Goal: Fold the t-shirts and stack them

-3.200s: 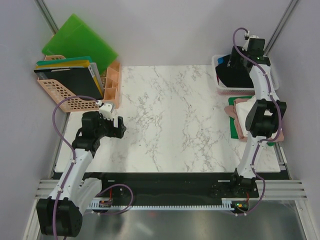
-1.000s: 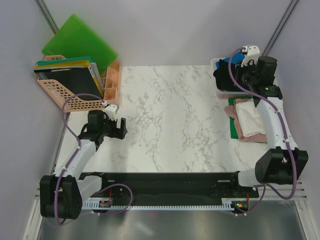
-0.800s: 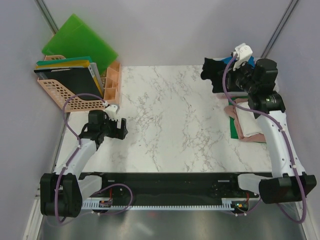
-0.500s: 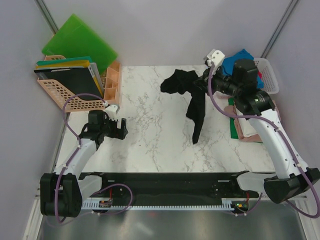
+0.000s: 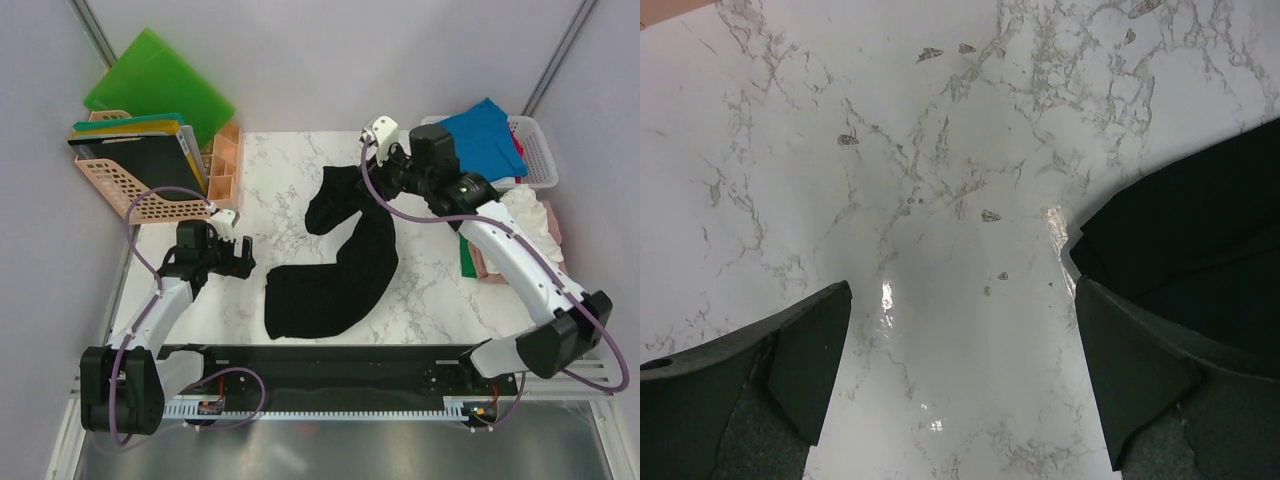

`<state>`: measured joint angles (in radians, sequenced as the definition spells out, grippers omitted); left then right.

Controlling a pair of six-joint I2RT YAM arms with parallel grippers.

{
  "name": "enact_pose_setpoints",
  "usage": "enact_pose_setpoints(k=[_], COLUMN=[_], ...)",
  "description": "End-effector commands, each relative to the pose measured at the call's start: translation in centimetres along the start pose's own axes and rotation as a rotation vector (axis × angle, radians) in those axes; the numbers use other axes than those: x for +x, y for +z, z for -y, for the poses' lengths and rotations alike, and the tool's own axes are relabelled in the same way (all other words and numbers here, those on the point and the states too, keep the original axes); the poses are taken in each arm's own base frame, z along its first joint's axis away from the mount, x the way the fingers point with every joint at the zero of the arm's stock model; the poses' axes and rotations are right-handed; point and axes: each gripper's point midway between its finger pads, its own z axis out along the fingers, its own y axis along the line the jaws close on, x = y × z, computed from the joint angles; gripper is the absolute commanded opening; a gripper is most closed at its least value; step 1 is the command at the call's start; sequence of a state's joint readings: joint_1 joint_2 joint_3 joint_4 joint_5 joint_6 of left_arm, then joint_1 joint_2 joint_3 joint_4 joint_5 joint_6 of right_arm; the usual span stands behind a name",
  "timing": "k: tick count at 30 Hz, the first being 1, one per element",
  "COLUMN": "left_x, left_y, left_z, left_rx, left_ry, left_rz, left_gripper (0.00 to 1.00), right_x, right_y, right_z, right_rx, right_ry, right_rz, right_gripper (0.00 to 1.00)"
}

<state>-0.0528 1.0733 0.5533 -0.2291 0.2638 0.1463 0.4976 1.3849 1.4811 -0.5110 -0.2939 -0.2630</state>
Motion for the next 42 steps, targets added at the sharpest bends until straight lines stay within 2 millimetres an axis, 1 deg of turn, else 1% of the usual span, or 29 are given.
enact_pose_setpoints(k=[1, 2, 3, 4, 6, 9, 11, 12, 13, 14, 15, 16, 17, 18, 20, 21, 23, 24, 27, 29, 30, 32, 33, 34, 35, 36, 38, 41, 42], left_x=[-2.3, -2.4, -2.4, -2.4, -2.4, -2.3, -2.2, -2.2, -2.3, -2.2, -2.2, -2.2, -2.3, -2.3, -2.2, -2.3, -2.3, -2.3, -2.2, -2.2, -2.2, -2.3, -2.3, -2.2, -2.2, -2.2, -2.2, -2.1, -2.1], left_y=[-0.2, -0.3, -0.3, -0.4, -0.3, -0.1, -0.1, -0.1, -0.1, -0.1, -0.1, -0.1, 0.0, -0.1, -0.1, -0.1, -0.2, -0.2, -0.1, -0.1, -0.1, -0.3, -0.3, -0.3, -0.3, -0.3, -0.3, -0.2, -0.2], left_z=[-0.2, -0.3, -0.2, -0.2, -0.2, -0.2, -0.2, -0.2, -0.2, -0.2, -0.2, -0.2, -0.2, -0.2, -0.3, -0.4, -0.4, -0.5, -0.4, -0.5, -0.5, -0.6, -0.5, -0.6, -0.7, -0.7, -0.6, -0.6, -0.5], left_rx=[0.0, -0.002, -0.001, -0.003, -0.001, 0.003, 0.006, 0.006, 0.005, 0.004, 0.004, 0.004, 0.003, 0.003, -0.003, -0.007, -0.012, -0.011, -0.008, -0.012, -0.013, -0.017, -0.018, -0.022, -0.025, -0.024, -0.021, -0.017, -0.014], left_ry=[0.054, 0.054, 0.057, 0.056, 0.057, 0.056, 0.055, 0.054, 0.055, 0.056, 0.054, 0.054, 0.055, 0.054, 0.053, 0.052, 0.053, 0.053, 0.053, 0.052, 0.051, 0.053, 0.056, 0.055, 0.055, 0.057, 0.057, 0.057, 0.058], left_rz=[0.06, 0.063, 0.064, 0.067, 0.064, 0.058, 0.052, 0.051, 0.053, 0.05, 0.05, 0.05, 0.051, 0.05, 0.049, 0.051, 0.054, 0.054, 0.051, 0.048, 0.045, 0.053, 0.054, 0.054, 0.053, 0.055, 0.054, 0.05, 0.046], left_gripper=[1.0, 1.0, 1.0, 1.0, 1.0, 1.0, 1.0, 1.0, 1.0, 1.0, 1.0, 1.0, 1.0, 1.0, 1.0, 1.0, 1.0, 1.0, 1.0, 1.0, 1.0, 1.0, 1.0, 1.0, 1.0, 1.0, 1.0, 1.0, 1.0], right_x=[0.3, 0.2, 0.2, -0.4, -0.6, -0.7, -0.7, 0.3, 0.4, 1.2, 3.7, 5.3, 7.0, 10.7, 13.8, 15.9, 17.2, 18.0, 19.3, 19.7, 20.4, 20.2, 20.5, 20.4, 20.1, 20.0, 19.4, 18.9, 18.8], right_y=[1.9, 1.8, 1.2, 0.6, -0.6, -1.4, -0.3, 0.3, 1.1, 1.7, 3.0, 3.8, 4.6, 5.9, 6.9, 7.7, 8.2, 8.8, 10.3, 11.1, 11.6, 12.3, 12.5, 12.8, 13.0, 13.1, 13.1, 13.1, 13.2], right_z=[4.2, 5.0, 6.5, 7.2, 8.7, 8.7, 5.4, 3.5, 0.5, -0.8, -1.9, -3.0, -3.7, -4.6, -5.9, -7.0, -7.9, -9.0, -10.5, -10.8, -10.8, -10.7, -10.6, -10.5, -10.4, -10.2, -9.5, -8.4, -8.4], right_rx=[0.189, 0.238, 0.331, 0.381, 0.492, 0.509, 0.312, 0.212, 0.045, -0.016, -0.067, -0.102, -0.127, -0.161, -0.199, -0.22, -0.226, -0.246, -0.267, -0.274, -0.266, -0.261, -0.255, -0.248, -0.24, -0.23, -0.195, -0.142, -0.14], right_ry=[-0.023, -0.009, 0.002, 0.017, 0.032, 0.035, 0.017, 0.034, 0.045, 0.068, 0.087, 0.089, 0.096, 0.122, 0.144, 0.148, 0.154, 0.153, 0.139, 0.131, 0.129, 0.123, 0.121, 0.12, 0.12, 0.118, 0.106, 0.078, 0.07], right_rz=[-0.03, -0.028, -0.028, 0.006, 0.019, 0.021, 0.028, -0.011, -0.007, -0.032, -0.098, -0.136, -0.178, -0.268, -0.333, -0.367, -0.383, -0.399, -0.446, -0.457, -0.473, -0.466, -0.477, -0.476, -0.469, -0.468, -0.455, -0.435, -0.43], right_gripper=[0.65, 0.71, 0.74, 0.79, 0.81, 0.82, 0.8, 0.78, 0.76, 0.72, 0.66, 0.64, 0.63, 0.6, 0.58, 0.58, 0.58, 0.58, 0.58, 0.57, 0.57, 0.56, 0.52, 0.41, 0.27, 0.08, 0.0, 0.0, 0.03])
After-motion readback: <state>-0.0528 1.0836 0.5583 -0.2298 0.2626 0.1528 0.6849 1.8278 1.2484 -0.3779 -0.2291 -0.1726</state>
